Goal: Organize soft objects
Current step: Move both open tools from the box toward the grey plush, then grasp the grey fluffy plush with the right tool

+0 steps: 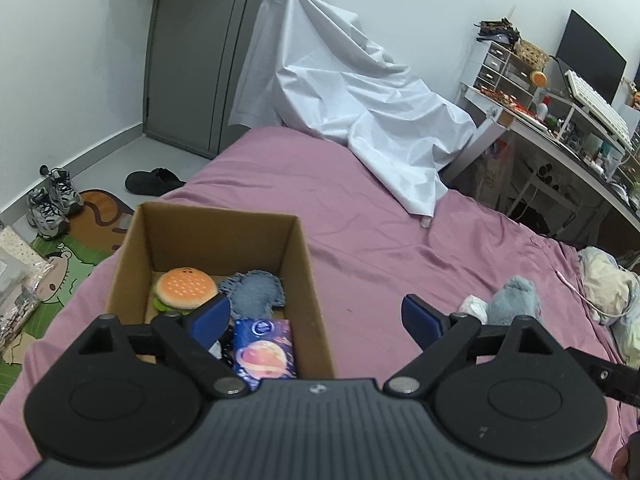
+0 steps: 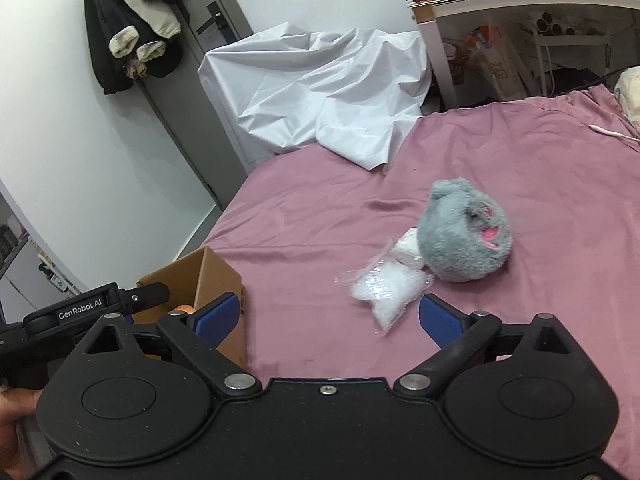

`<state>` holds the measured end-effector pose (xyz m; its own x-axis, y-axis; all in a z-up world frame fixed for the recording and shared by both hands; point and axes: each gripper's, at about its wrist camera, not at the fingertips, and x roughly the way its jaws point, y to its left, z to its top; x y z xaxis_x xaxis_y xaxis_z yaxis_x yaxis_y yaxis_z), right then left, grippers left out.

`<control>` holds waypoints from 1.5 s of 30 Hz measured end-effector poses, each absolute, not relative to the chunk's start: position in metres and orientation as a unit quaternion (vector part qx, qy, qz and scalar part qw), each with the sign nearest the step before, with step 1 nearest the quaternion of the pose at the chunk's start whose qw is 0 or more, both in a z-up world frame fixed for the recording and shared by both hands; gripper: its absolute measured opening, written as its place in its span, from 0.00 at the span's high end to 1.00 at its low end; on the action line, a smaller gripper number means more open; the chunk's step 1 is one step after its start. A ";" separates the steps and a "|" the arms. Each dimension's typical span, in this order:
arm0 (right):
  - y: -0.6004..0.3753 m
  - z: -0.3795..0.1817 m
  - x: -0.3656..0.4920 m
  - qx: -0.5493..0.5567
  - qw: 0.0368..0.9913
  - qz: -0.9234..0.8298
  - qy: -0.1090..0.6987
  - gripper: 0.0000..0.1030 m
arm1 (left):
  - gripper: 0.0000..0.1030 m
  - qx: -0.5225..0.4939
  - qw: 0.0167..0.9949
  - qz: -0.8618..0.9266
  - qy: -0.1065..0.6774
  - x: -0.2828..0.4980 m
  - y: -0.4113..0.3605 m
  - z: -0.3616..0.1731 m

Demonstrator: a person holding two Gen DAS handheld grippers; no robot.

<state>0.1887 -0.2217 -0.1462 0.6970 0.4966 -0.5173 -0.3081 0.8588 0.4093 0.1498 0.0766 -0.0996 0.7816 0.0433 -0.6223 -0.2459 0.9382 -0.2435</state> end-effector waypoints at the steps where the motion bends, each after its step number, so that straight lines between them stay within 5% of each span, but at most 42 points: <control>1: -0.223 -0.147 0.189 0.148 0.910 0.220 0.320 0.05 | 0.11 -0.157 0.931 0.076 0.322 0.150 0.074 -0.100; 35: -0.277 -0.171 0.217 0.182 0.908 0.192 0.325 0.06 | 0.11 -0.137 0.925 0.035 0.353 0.193 0.014 -0.117; 45: -0.294 -0.184 0.239 0.202 0.900 0.188 0.338 0.31 | 0.11 -0.132 0.924 0.002 0.358 0.213 -0.007 -0.121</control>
<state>0.2391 -0.2941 -0.1836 0.7017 0.4737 -0.5321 -0.2016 0.8484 0.4894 0.2133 -0.0074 -0.1213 0.7437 -0.0899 -0.6625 -0.0986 0.9653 -0.2418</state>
